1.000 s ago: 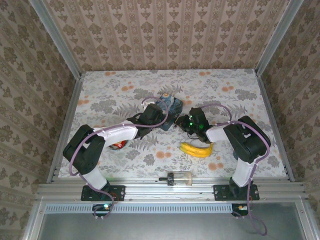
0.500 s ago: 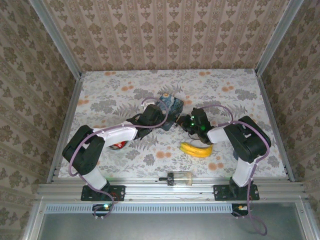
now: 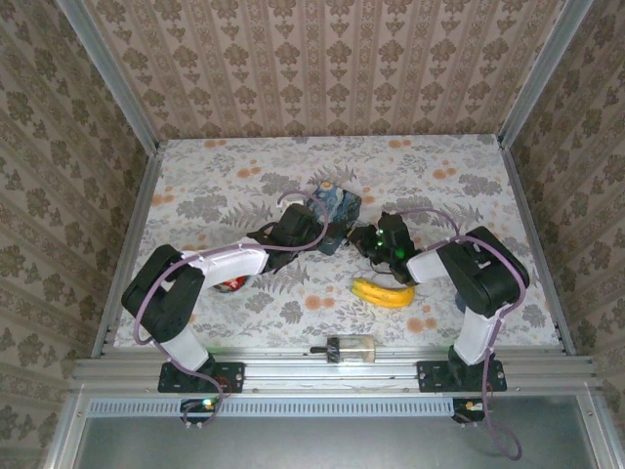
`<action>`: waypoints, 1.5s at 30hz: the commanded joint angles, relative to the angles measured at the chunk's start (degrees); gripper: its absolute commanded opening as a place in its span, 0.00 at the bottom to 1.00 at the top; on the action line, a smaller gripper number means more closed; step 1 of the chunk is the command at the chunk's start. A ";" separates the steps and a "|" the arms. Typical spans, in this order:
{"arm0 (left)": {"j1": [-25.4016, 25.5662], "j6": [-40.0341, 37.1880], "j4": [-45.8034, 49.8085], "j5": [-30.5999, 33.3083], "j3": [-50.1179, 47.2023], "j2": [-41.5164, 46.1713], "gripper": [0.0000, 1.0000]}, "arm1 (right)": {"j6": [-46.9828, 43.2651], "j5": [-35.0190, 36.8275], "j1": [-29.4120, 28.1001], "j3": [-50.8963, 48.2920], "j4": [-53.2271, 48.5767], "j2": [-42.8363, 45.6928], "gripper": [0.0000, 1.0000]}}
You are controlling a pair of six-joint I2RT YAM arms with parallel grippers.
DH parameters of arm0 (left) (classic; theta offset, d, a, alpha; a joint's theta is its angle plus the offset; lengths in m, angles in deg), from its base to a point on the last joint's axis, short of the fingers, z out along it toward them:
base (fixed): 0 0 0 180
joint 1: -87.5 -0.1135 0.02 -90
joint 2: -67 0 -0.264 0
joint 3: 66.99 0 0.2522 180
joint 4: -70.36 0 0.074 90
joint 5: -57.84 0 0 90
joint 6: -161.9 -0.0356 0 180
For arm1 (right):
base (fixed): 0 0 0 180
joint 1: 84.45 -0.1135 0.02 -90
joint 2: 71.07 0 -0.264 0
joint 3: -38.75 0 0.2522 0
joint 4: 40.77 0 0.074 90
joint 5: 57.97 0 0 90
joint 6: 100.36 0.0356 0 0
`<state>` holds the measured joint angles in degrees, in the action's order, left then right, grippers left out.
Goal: Unlock a padlock with a key
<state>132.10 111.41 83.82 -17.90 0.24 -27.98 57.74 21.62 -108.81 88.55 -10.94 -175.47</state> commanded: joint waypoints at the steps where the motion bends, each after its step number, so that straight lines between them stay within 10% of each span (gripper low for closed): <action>1: 0.05 -0.13 13.83 -0.30 -3.55 -3.34 0.54 | 3.71 8.14 2.21 0.93 6.13 -2.87 0.00; 24: -0.03 0.21 14.09 0.02 -4.12 -2.51 0.54 | -0.33 14.09 0.97 4.12 10.75 -2.22 0.00; 45: -1.85 -1.87 16.23 1.93 -2.87 0.52 0.54 | -29.01 7.85 -0.17 16.12 -48.81 12.06 0.00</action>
<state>130.76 111.13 97.20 -17.20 -4.04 -28.25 32.34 31.19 -109.29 104.92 -51.00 -165.28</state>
